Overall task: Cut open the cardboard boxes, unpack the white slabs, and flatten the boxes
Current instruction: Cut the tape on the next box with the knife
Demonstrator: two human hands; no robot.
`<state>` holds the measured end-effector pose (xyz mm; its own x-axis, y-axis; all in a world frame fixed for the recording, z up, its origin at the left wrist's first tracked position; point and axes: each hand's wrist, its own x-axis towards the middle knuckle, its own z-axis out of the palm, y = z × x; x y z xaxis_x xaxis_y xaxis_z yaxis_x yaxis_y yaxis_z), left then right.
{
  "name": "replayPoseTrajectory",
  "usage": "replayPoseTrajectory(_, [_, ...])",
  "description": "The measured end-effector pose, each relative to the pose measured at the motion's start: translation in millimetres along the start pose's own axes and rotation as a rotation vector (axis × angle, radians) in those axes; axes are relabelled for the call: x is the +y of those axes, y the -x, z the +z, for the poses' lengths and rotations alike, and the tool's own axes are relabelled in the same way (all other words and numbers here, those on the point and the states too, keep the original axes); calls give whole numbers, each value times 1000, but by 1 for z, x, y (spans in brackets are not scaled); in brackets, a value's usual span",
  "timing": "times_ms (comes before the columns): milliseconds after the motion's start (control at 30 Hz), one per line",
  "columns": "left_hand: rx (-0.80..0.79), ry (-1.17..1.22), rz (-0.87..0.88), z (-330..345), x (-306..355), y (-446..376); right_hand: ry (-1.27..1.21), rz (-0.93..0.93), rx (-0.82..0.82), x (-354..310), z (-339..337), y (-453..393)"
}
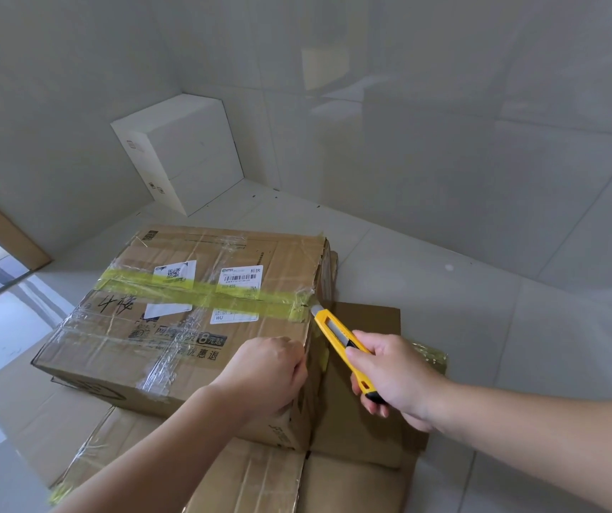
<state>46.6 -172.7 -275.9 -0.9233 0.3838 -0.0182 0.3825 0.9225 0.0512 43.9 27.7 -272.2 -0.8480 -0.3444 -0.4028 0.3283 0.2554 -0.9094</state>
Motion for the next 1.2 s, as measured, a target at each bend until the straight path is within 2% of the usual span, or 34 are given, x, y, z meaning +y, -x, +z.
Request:
replayPoseTrajectory(167, [17, 9, -26, -1, 0, -2, 16, 8, 22, -15, -7, -16])
replayPoseTrajectory(367, [18, 45, -17, -1, 2, 2, -12, -17, -30, 3, -7, 1])
replayPoseTrajectory(533, [13, 59, -17, -2, 1, -2, 97, -67, 40, -2, -7, -16])
replayPoseTrajectory(733, [24, 90, -30, -1, 2, 0, 92, -69, -4, 2, -18, -3])
replayPoseTrajectory(767, [26, 105, -23, -2, 1, 0, 208, -142, 20, 2, -27, -4])
replayPoseTrajectory(800, [26, 127, -14, -4, -1, 0, 439, -275, 57, 1, -39, -4])
replayPoseTrajectory(867, [42, 202, -33, -6, -8, 2, 1047, -669, 127, 2, -67, -1])
replayPoseTrajectory(900, [54, 228, -66, -8, -13, 4, 1262, -839, 112, 4, -78, 1])
replayPoseTrajectory(933, [60, 232, -101, -9, -18, 5, 1377, -950, 69, 6, -84, 4])
replayPoseTrajectory(1067, [54, 198, -143, -12, -32, 10, 1408, -1106, -89, 13, -79, 3])
replayPoseTrajectory(1200, [-5, 229, -88, -13, -25, 6, 1375, -1142, -83, 13, -67, -4])
